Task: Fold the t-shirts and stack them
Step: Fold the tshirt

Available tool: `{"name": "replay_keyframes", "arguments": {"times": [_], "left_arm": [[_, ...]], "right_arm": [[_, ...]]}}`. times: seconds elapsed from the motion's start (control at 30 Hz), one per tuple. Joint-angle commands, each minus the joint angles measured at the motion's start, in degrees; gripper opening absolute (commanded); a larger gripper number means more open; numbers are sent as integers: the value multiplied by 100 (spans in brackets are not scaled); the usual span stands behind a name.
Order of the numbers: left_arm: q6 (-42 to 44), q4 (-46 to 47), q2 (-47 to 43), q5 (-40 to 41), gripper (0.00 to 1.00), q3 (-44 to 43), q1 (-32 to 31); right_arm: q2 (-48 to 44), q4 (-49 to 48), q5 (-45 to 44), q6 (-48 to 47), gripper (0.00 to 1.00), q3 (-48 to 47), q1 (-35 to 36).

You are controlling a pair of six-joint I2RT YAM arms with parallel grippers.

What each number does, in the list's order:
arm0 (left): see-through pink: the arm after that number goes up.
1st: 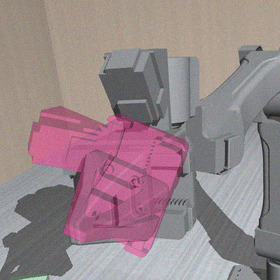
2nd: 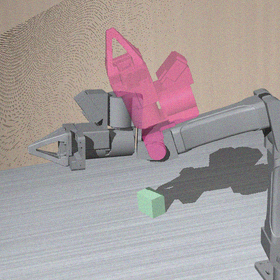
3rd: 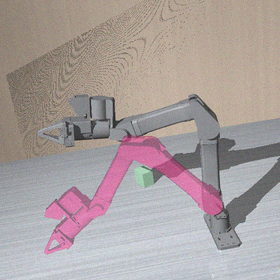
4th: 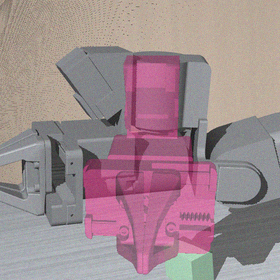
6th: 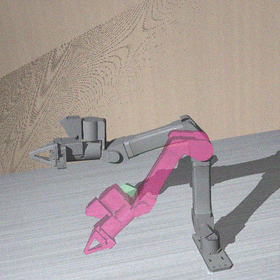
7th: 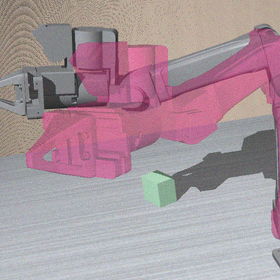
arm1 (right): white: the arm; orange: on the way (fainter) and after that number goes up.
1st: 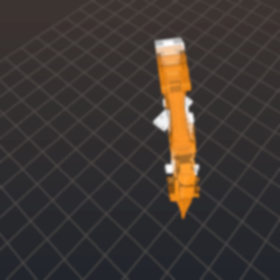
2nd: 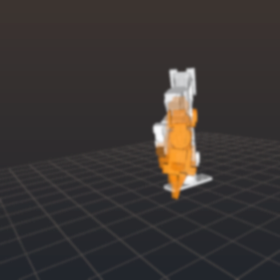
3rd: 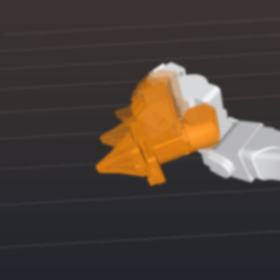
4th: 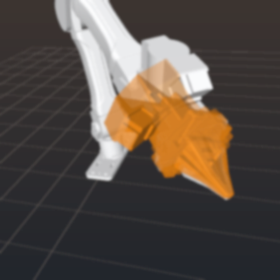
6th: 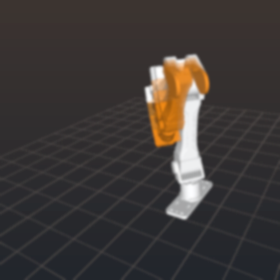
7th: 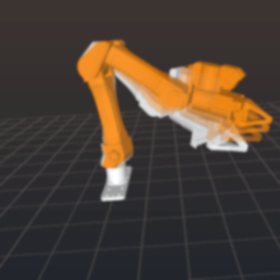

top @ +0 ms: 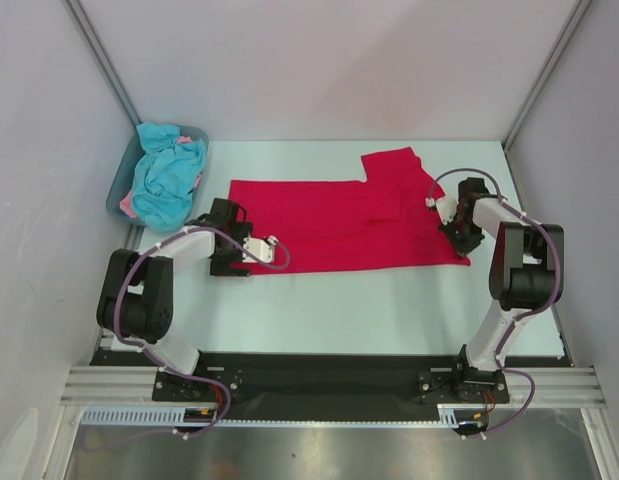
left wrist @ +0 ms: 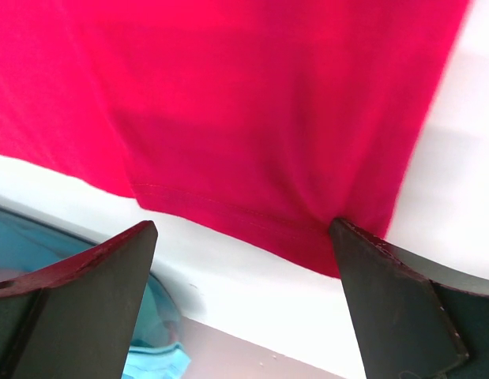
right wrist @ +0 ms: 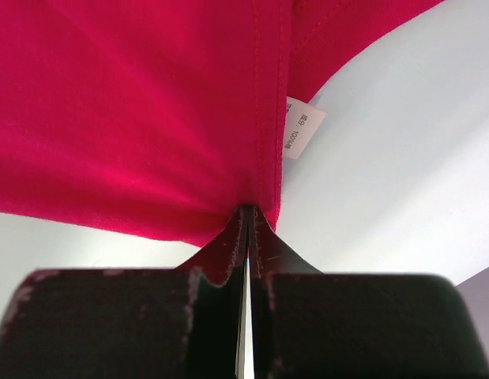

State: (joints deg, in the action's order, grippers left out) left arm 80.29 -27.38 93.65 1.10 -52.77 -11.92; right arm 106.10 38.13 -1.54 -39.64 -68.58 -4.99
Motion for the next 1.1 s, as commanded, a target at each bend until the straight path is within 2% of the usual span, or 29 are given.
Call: {"name": "replay_keyframes", "arguments": {"times": [0.0,0.8,1.0,1.07], "left_arm": [[294,-1560,-74,22,100,522,111],[101,-1842,-742,4,100,1507,-275],[-224,-1824,-716,-66,100,972,-267],[-408,-1911,-699,-214,100,550,-258]], "right_arm": [[121,1170,-162,-27,0,459,-54],[-459,1320,-171,-264,0,1259,-212],[-512,1443,-22,-158,0,1040,-142],[-547,1504,31,-141,0,890,-116]]}}
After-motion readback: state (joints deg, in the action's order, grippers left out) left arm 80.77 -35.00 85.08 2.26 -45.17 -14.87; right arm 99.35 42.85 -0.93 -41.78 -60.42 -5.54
